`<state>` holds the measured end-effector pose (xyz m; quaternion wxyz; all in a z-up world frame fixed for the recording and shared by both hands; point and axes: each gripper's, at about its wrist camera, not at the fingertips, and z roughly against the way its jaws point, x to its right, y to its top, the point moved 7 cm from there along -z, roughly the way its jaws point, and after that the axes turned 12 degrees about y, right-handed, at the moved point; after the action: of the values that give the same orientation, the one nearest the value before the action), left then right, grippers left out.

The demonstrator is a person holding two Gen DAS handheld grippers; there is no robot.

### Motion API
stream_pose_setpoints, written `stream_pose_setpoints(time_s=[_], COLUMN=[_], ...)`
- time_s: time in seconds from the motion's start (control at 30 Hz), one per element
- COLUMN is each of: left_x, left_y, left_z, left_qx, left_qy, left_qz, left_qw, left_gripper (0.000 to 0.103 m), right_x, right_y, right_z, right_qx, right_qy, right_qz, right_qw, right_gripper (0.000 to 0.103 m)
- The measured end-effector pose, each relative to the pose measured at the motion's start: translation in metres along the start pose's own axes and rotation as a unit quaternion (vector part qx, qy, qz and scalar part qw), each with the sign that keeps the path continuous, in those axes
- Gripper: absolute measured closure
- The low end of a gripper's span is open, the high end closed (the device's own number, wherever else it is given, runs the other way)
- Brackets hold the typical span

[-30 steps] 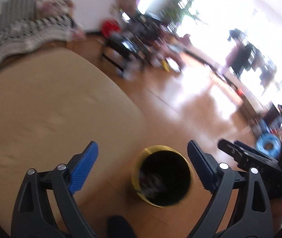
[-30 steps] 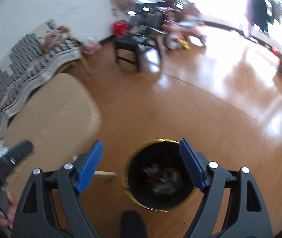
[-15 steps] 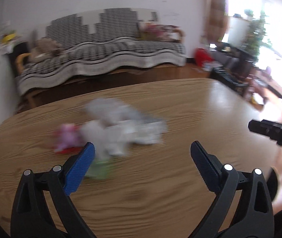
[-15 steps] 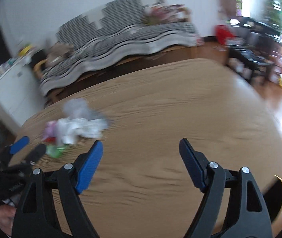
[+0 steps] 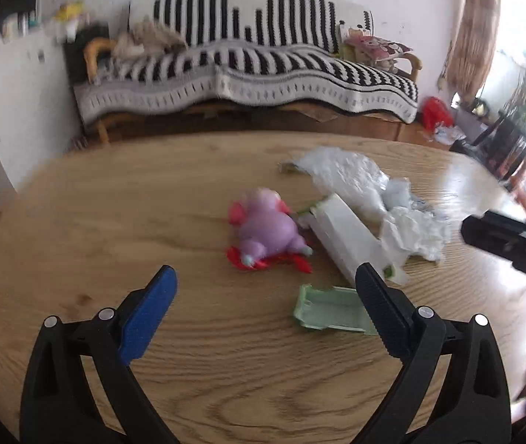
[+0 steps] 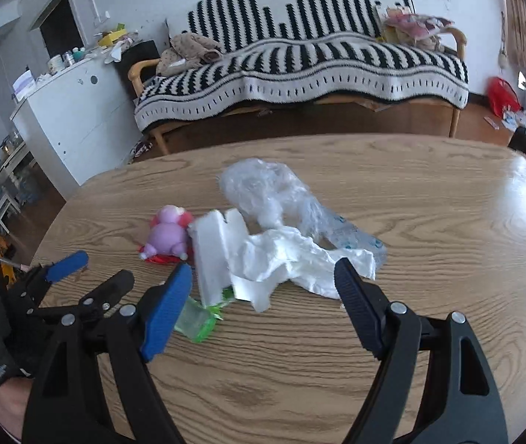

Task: Collect trash
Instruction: 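Return both grippers to the table toward the green tray and white tissue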

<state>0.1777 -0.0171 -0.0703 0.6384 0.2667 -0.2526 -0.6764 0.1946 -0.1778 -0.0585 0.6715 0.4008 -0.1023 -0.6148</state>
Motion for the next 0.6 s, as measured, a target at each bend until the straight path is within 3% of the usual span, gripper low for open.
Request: stream_pose_setpoints(time_s=[0.07,0.27,0.6], left_x=[0.012,0.047,0.078], left_y=[-0.003,-0.012,-0.034], left_z=[-0.006,-0.020,-0.027], left_qx=[-0.008,-0.012,-0.015], left_qy=[-0.012,-0.005,-0.017], left_qz=[-0.002,-0.039,-0.102], left_qw=[0.9999,0.9992,0.9945], left_gripper=[0.009,0.009,0.009], right_x=[0.017,0.068,0.063], right_y=[-0.003,-0.022,-0.025], right_z=[-0.005,-0.012,-0.015], right_qx=[-0.006,-0.023,-0.034], right_qy=[-0.005,-0.021,-0.004], right_qz=[-0.012,-0.069,-0.063], right_qw=[1.000,0.997,0.997], right_gripper=[0.026,0.026,0.026])
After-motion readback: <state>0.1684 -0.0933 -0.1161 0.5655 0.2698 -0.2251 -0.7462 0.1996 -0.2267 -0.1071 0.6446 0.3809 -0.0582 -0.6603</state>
